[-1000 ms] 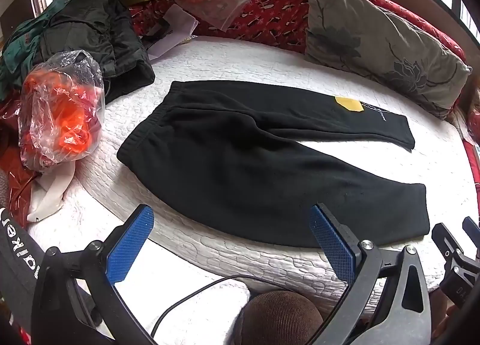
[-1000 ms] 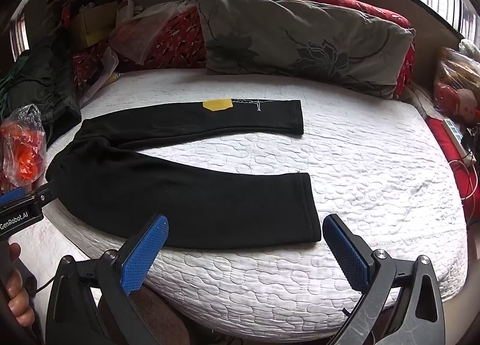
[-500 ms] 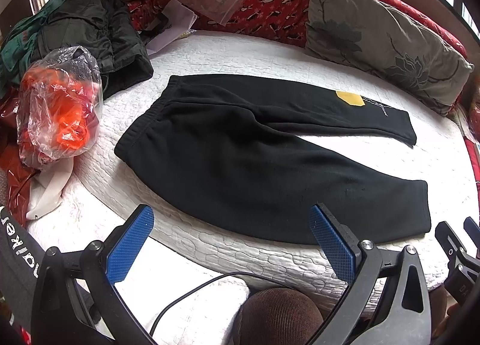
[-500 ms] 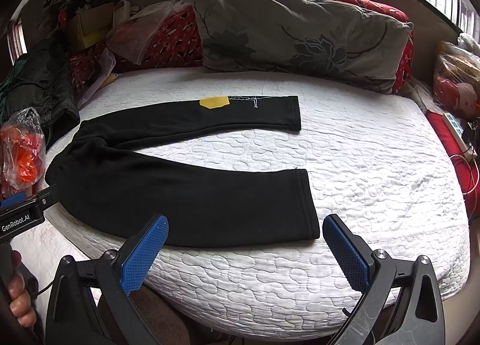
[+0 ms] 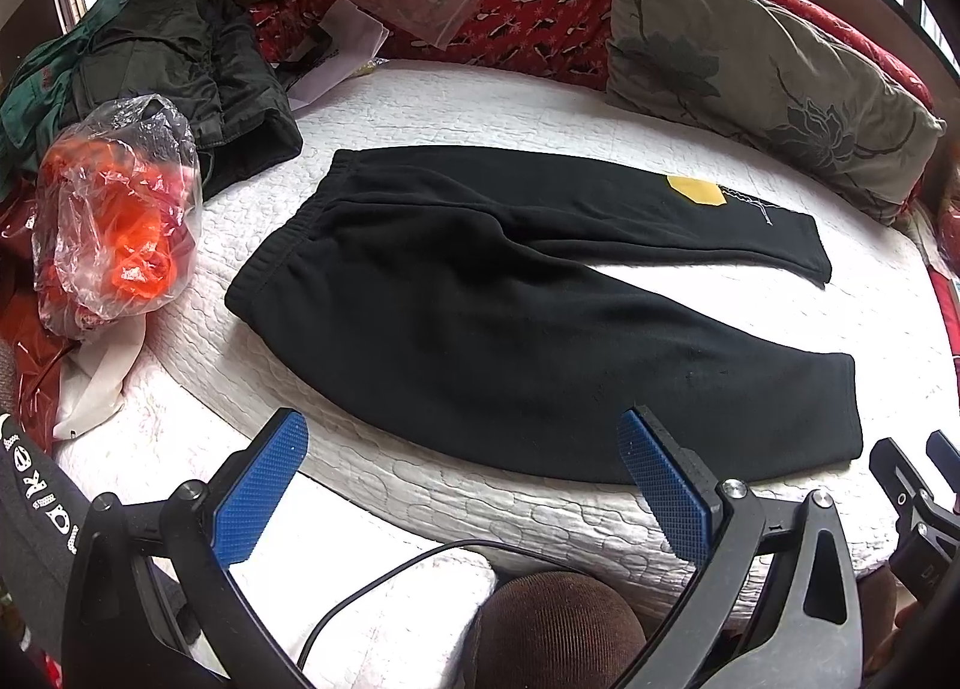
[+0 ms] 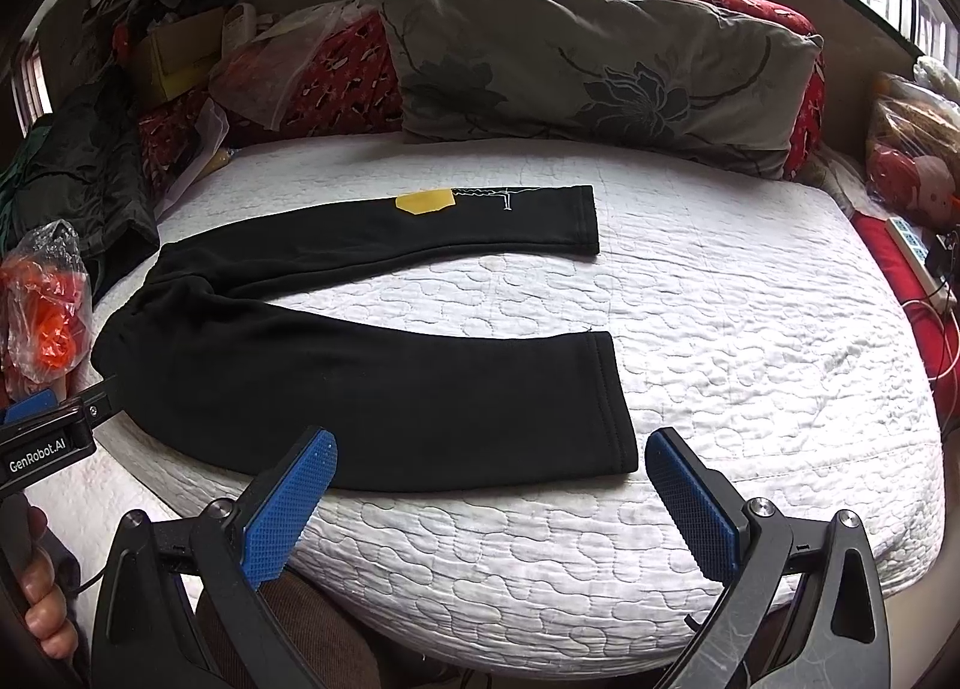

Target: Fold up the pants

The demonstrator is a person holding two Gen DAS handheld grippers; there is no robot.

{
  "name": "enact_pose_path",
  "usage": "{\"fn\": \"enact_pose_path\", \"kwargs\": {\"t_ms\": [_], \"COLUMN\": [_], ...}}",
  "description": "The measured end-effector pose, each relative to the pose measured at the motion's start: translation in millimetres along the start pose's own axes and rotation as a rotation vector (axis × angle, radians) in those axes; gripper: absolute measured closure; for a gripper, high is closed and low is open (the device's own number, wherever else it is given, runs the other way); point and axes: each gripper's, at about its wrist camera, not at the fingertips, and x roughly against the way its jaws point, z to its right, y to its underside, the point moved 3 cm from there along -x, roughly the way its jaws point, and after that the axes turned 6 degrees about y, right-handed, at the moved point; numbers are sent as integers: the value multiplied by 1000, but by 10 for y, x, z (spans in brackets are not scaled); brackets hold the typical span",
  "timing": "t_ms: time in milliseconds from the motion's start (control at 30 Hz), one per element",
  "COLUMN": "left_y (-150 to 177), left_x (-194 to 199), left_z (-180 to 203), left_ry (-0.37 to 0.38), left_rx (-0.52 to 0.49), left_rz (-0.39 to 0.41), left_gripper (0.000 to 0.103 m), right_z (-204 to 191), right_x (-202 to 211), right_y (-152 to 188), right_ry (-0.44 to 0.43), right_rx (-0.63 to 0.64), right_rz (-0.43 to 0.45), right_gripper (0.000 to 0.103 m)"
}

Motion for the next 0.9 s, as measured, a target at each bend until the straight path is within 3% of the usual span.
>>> {"fn": "enact_pose_path", "kwargs": {"t_ms": [900], "left_y": [23], "left_x": [45], "left_z": [-15], "left_ry": [1], "left_rx": [15], "left_rz": [2], "left_gripper": [0], "right_z": [5], "right_x": [38], "right_y": [27], "right_ry": [0], "right_rx": [-2], "right_rz": [7], "right_gripper": [0]}}
